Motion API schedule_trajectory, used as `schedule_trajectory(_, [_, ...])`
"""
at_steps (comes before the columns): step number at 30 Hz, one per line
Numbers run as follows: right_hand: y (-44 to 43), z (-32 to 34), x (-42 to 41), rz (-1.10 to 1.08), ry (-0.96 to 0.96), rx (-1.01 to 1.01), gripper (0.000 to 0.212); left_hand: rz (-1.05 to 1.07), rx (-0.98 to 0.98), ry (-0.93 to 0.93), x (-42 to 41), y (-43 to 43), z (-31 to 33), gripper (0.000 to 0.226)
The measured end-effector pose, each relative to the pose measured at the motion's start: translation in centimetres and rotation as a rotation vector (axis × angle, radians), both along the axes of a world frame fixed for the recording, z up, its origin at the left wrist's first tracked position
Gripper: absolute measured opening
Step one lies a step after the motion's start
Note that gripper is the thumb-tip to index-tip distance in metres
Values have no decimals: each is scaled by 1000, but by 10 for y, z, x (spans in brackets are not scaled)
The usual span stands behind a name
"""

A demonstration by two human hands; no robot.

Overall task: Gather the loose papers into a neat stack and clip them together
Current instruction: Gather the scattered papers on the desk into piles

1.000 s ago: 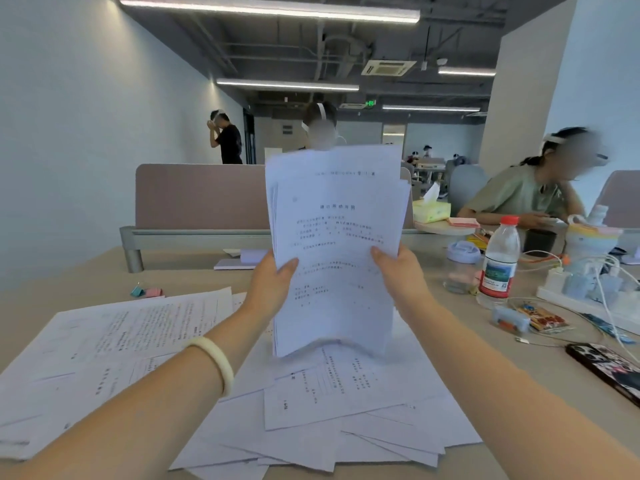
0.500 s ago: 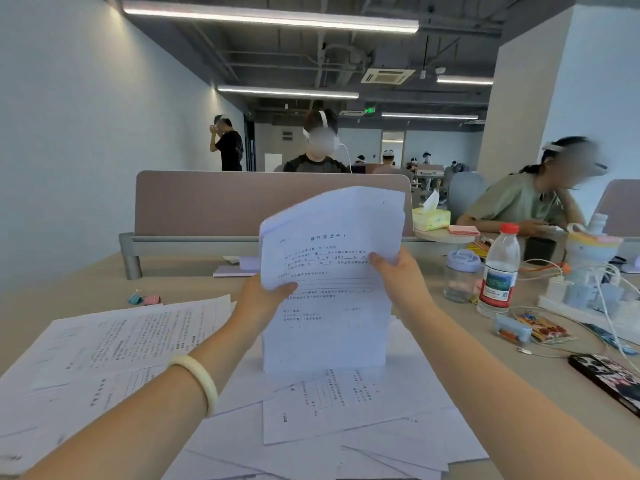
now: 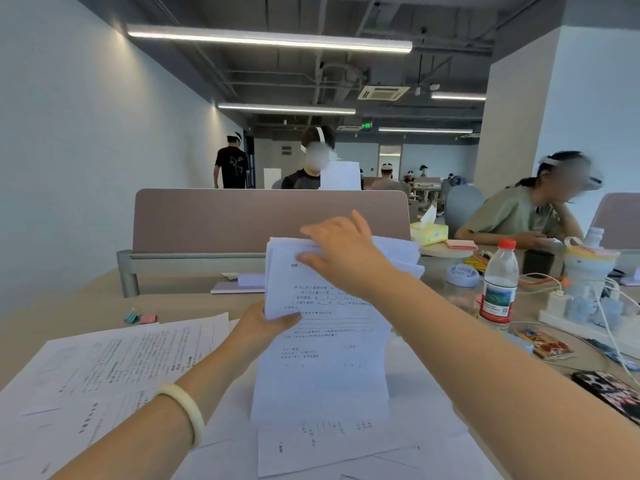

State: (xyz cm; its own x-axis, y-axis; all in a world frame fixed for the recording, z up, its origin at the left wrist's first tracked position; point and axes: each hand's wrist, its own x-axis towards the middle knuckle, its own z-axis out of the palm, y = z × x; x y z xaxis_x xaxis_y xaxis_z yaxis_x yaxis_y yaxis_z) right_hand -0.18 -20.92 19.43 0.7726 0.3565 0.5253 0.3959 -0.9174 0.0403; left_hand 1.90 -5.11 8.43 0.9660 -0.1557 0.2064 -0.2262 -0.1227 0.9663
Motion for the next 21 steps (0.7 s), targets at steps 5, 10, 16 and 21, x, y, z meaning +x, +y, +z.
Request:
schedule_trajectory(5, [-10, 9, -1, -65, -49, -49, 73, 79, -65, -38, 0, 0, 5, 19])
schedule_trajectory(10, [-69, -2, 2, -208, 60, 791, 105, 152, -225, -78, 1, 11, 24, 30])
schedule_trajectory(16, [-61, -41, 5, 273, 413, 1306, 26, 162, -234, -215, 0, 8, 55, 18])
schedule_trajectory(21, [-62, -65, 9, 287, 460, 1377, 42, 116, -110, -181, -5, 11, 35, 25])
